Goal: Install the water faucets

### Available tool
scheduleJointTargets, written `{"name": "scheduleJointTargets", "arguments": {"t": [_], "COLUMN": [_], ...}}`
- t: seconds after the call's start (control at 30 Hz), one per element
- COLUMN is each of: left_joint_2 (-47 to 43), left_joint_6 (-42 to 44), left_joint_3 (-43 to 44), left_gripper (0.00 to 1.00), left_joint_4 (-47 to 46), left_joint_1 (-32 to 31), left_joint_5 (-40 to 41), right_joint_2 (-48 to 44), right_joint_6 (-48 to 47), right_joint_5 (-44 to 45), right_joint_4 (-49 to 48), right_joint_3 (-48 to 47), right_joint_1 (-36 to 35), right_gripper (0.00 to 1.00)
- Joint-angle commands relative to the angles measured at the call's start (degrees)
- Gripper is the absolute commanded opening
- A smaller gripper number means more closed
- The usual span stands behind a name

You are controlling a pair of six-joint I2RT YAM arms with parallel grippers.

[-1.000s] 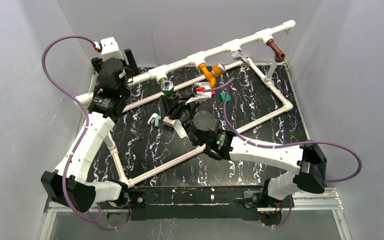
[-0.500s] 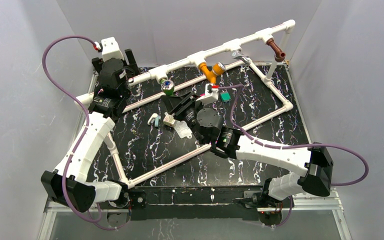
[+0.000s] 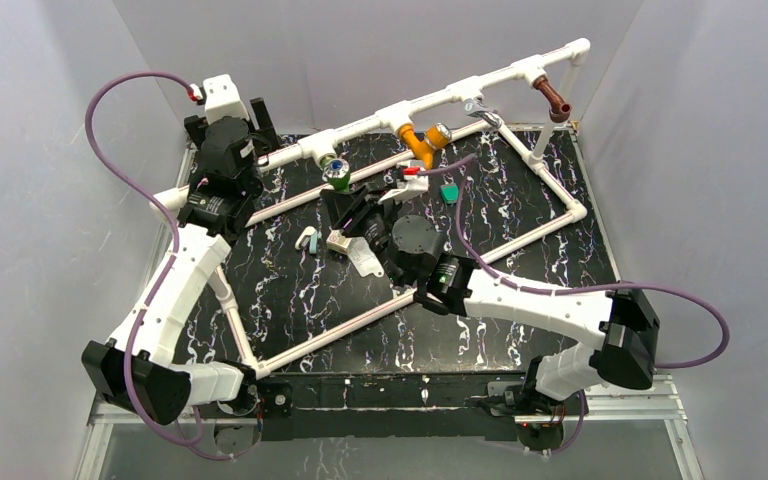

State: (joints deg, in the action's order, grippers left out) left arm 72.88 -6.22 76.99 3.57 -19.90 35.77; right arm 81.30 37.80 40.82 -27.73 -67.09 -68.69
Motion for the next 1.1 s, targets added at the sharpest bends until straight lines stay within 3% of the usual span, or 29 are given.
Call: {"name": "scheduleJointTargets", "arguments": {"t": [0.0, 0.17, 0.27, 0.33, 0.47, 0.6, 0.73, 0.83, 0.93, 1.07], "left_joint_2": [-0.65, -0.47, -0.37, -0.3, -0.28, -0.36, -0.37, -0.13, 0.76, 3.75], "left_joint_6": [0.99, 1.03, 1.11, 1.11, 1.21, 1.29, 1.34, 1.47, 1.21, 1.89], "left_joint_3": [-2.32, -2.38, -2.42, -2.39, -2.54, -2.57, -1.74, 0.62, 4.77, 15.13], "left_gripper": [0.77, 0.78, 0.78, 0.77, 0.78, 0.78, 0.78, 0.78, 0.79, 0.8], "left_joint_4": [14.47, 14.29, 14.19, 14.19, 14.09, 14.2, 14.78, 15.79, 16.69, 17.12], "left_joint_1": [-5.76, -5.76, -5.76, -5.76, -5.76, -5.76, -5.79, -5.85, -5.84, -5.76], "left_joint_5": [-7.05, -7.03, -7.05, -7.03, -7.07, -7.02, -7.34, -8.31, -9.84, -10.97], "right_joint_2": [0.97, 1.93, 2.68, 3.25, 2.96, 0.29, -5.58, -11.38, -16.58, -27.9], "right_joint_6": [-19.68, -32.71, -37.6, -40.7, -40.71, -38.34, -33.32, -28.19, -22.81, -15.65], "right_joint_5": [4.76, 0.36, -1.88, -2.59, -5.11, -7.82, -18.65, -21.9, -19.34, -21.72], "right_joint_4": [-15.4, -16.65, -17.52, -16.38, -15.7, -16.06, -12.44, -1.26, 12.89, 14.92], "right_joint_3": [-6.31, -7.44, -8.8, -9.95, -9.15, -5.53, -2.2, 1.78, 7.27, 21.57], "right_joint_1": [5.76, 5.99, 5.94, 5.94, 5.88, 5.9, 5.89, 5.86, 5.85, 5.84], "right_gripper": [0.24, 0.43, 0.45, 0.36, 0.03, 0.01, 0.01, 0.01, 0.01, 0.01]}}
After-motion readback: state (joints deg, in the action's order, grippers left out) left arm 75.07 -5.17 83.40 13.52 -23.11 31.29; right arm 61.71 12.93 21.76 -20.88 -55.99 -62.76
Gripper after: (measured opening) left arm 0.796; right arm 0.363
